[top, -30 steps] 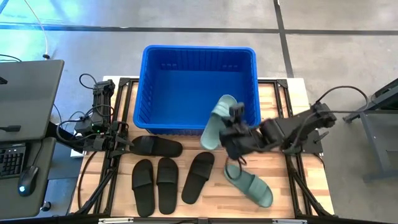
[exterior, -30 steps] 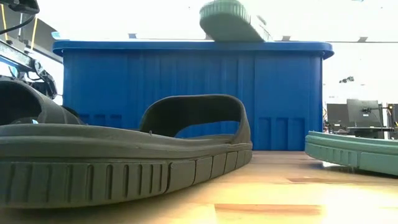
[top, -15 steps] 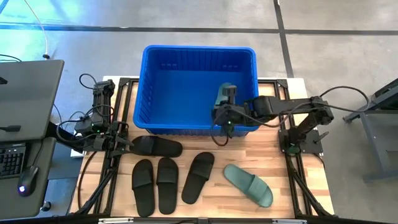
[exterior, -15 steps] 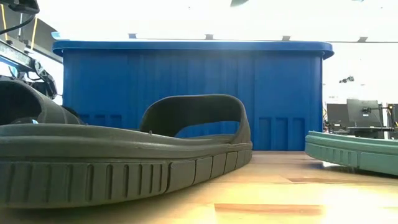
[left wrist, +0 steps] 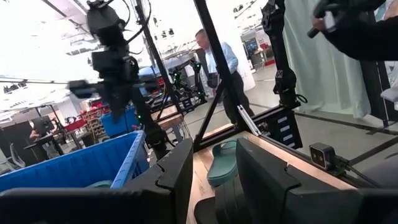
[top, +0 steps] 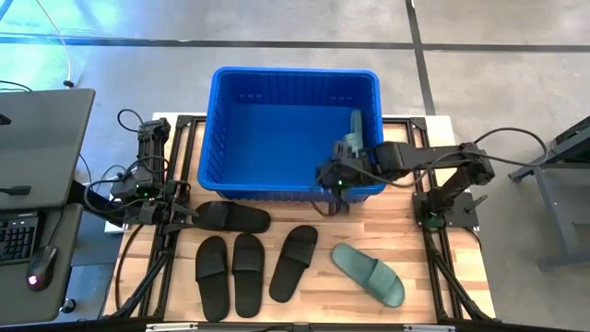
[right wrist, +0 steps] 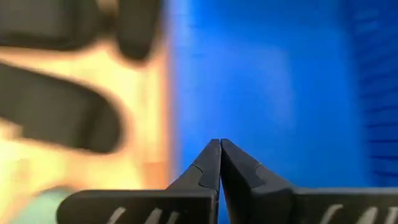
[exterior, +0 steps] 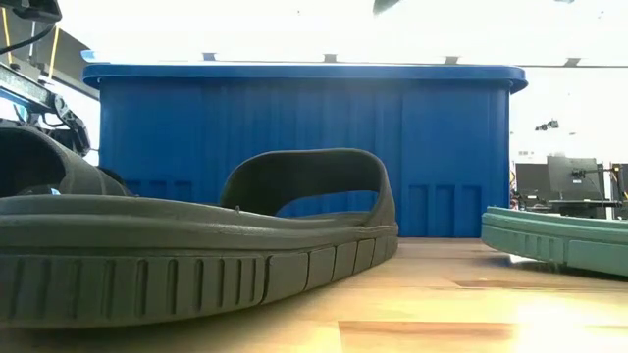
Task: Pick and place slides into bin
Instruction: Put the green slide into the blue bin
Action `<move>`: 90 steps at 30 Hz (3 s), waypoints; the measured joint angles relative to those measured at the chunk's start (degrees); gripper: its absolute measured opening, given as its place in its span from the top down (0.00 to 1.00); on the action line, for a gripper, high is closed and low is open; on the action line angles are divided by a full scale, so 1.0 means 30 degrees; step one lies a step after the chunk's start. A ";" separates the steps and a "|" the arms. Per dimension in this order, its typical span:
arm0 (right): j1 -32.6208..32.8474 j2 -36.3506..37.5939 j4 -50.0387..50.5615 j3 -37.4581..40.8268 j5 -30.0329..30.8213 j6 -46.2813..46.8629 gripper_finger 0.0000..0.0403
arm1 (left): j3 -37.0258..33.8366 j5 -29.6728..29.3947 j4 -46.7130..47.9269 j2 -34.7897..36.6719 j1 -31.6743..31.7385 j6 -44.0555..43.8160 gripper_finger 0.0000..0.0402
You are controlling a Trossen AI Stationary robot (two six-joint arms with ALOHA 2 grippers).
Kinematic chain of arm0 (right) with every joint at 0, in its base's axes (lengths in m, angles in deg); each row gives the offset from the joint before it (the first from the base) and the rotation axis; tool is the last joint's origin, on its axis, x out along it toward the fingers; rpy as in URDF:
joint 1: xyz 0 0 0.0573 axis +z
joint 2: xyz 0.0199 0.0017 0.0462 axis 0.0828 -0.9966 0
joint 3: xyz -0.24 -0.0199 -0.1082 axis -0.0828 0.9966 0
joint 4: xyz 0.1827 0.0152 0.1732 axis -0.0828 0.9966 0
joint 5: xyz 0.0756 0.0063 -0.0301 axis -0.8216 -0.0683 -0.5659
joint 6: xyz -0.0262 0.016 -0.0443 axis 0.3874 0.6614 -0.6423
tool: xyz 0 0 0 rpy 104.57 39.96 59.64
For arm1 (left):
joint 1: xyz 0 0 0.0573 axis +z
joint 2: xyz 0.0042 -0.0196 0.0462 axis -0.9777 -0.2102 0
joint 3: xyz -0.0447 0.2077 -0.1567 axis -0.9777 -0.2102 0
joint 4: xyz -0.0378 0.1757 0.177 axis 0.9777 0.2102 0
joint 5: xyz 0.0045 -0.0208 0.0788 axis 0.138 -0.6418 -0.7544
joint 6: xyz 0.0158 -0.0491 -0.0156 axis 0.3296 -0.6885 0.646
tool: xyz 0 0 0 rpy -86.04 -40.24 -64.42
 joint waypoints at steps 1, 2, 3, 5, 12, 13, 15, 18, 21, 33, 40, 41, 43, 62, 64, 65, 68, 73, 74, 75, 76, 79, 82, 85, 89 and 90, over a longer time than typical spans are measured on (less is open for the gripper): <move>0.0339 0.0000 -0.0005 0.0010 -0.0965 0.0600 1.00 | 0.0000 0.0000 0.0029 -0.0001 0.0001 0.0000 0.71; 0.0791 0.0000 -0.0113 0.0091 -0.1976 0.1168 1.00 | 0.0000 0.0000 0.0050 -0.0001 -0.0006 0.0000 0.71; 0.1304 0.0000 -0.0281 0.0254 -0.3007 0.1395 1.00 | 0.0000 0.0000 0.0056 0.0000 -0.0002 0.0000 0.71; 0.2555 -0.0004 -0.0721 0.0738 -0.4825 0.1364 1.00 | 0.0000 0.0000 0.0082 -0.0003 -0.0003 0.0000 0.71; 0.6908 -0.0007 -0.3482 0.4453 -0.5385 0.1758 1.00 | 0.0000 0.0000 0.0089 -0.0002 0.0001 -0.0015 0.71; 0.7370 -0.0007 -0.3836 0.5148 -0.4849 0.1746 1.00 | 0.0000 0.0000 0.0090 0.0000 -0.0006 -0.0008 0.71; 0.8187 -0.0015 -0.4464 0.6621 -0.3488 0.2195 1.00 | 0.0000 0.0000 0.0090 0.0000 -0.0002 -0.0015 0.71; 0.8850 -0.0015 -0.5650 0.8698 -0.1716 0.3328 1.00 | 0.0000 0.0000 0.0085 -0.0006 -0.0004 -0.0015 0.71; 0.8735 -0.0022 -0.6248 1.0319 -0.1578 0.4588 0.99 | 0.0000 0.0000 0.0083 -0.0002 -0.0001 -0.0007 0.71; 0.6538 -0.0022 -0.9744 1.2473 -0.2190 0.1901 0.71 | 0.0000 -0.1143 0.0076 0.0000 -0.0006 0.0029 0.71; 0.5841 -0.0370 -1.0397 1.2473 -0.2351 -0.0021 0.55 | 0.0000 -0.1685 0.0076 0.0000 -0.0002 0.0064 0.71; 0.5807 -0.0622 -1.0399 1.2473 -0.2468 -0.0221 0.53 | -0.0002 -0.1680 0.0074 0.0000 -0.0006 0.0066 0.71; 0.5795 -0.1261 -1.0636 1.2473 -0.2861 -0.0687 0.51 | 0.0000 -0.1668 0.0076 0.0000 -0.0006 0.0063 0.71; 0.4940 -0.4204 -1.1078 1.2422 -0.6323 -0.3619 0.73 | 0.0000 -0.1639 0.0083 -0.0005 -0.0001 0.0058 0.71; 0.4711 -0.4211 -1.1176 1.2429 -0.6780 -0.3129 0.83 | 0.0000 -0.1639 0.0083 -0.0004 -0.0003 0.0058 0.71; 0.4638 -0.4211 -1.1214 1.2429 -0.6744 -0.2781 0.87 | 0.0000 -0.1642 0.0083 0.0000 -0.0002 0.0058 0.71; 0.4465 -0.4241 -1.1107 1.2293 -0.6312 -0.1429 0.97 | 0.0000 -0.1639 0.0083 -0.0007 -0.0005 0.0058 0.71; 0.4496 -0.4413 -1.0052 1.1132 -0.6100 0.0327 0.98 | 0.0000 -0.1644 0.0085 0.0000 -0.0001 0.0058 0.71; 0.4581 -0.4487 -1.0010 1.0654 -0.6120 0.0334 0.99 | 0.0000 -0.1639 0.0089 -0.0003 -0.0006 0.0058 0.71; 0.4707 -0.4505 -0.9889 1.0101 -0.5995 0.0352 0.99 | 0.0000 -0.1647 0.0083 0.0000 0.0001 0.0058 0.71; 0.4865 -0.4434 -0.9513 0.9573 -0.5942 0.0407 0.99 | 0.0000 -0.1647 0.0090 0.0000 -0.0005 0.0058 0.71; 0.5327 -0.4424 -0.8237 0.7979 -0.5761 0.0331 1.00 | 0.0000 -0.1647 0.0087 0.0000 -0.0002 0.0058 0.71; 0.5780 -0.4415 -0.6313 0.6152 -0.5062 0.0766 1.00 | 0.0000 -0.1641 0.0090 -0.0007 0.0001 0.0056 0.71; 0.6281 -0.4401 -0.3643 0.4262 -0.3486 0.1576 1.00 | -0.0003 -0.1640 0.0086 0.0000 -0.0005 0.0029 0.71; 0.6980 -0.4388 -0.1402 0.1920 -0.1339 0.1781 1.00 | 0.0000 -0.1642 0.0083 -0.0003 0.0000 0.0001 0.71; 0.7142 -0.4386 -0.0874 0.1340 -0.0744 0.1723 1.00 | 0.0000 -0.1644 0.0083 -0.0005 0.0001 -0.0005 0.71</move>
